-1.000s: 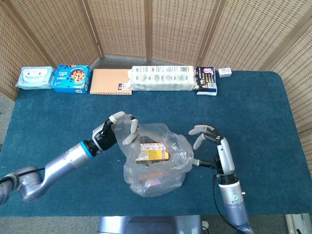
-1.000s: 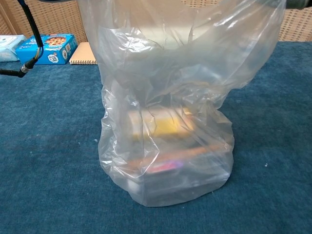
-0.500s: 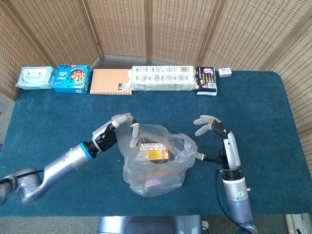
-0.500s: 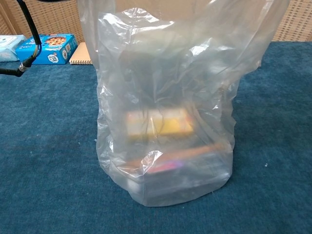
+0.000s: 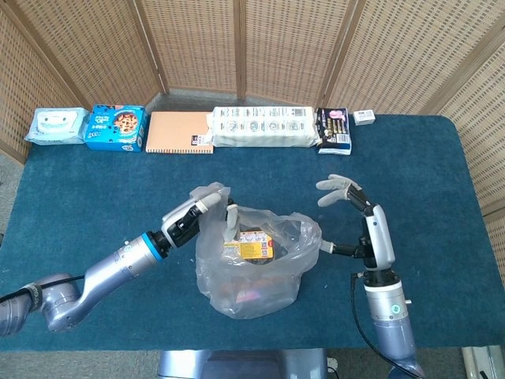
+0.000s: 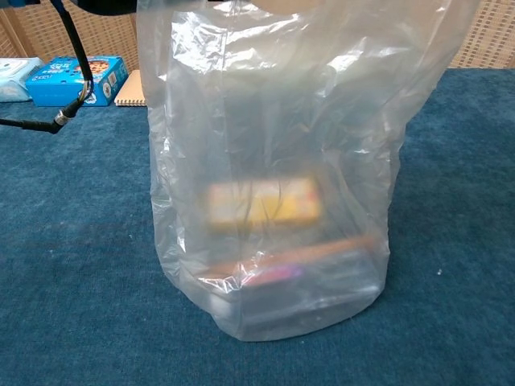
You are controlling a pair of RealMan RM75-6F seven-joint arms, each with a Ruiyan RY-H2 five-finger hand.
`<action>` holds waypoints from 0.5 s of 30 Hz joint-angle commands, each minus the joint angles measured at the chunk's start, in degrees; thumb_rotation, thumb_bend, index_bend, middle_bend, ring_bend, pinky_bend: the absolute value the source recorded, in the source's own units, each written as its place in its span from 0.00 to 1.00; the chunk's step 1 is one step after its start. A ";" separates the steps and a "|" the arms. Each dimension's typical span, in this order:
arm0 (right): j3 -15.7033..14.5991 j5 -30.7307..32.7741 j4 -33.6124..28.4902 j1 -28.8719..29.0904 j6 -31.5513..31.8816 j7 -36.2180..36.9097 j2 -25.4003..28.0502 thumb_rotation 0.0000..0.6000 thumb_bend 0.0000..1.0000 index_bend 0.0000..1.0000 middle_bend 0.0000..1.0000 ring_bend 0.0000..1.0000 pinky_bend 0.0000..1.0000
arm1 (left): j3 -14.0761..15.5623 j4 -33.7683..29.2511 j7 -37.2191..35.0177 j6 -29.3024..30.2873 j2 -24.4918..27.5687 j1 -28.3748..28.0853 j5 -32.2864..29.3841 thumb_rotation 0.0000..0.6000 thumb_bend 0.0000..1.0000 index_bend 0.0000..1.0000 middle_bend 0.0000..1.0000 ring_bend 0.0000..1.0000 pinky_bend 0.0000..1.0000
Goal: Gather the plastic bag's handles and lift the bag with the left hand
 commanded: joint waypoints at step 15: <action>2.01 2.81 -2.67 2.16 -0.88 -4.98 -0.52 1.00 0.10 0.40 0.28 0.16 0.14 | -1.78 0.03 9.12 -4.53 -3.97 -2.21 -1.93 0.00 0.40 0.56 0.58 0.54 0.41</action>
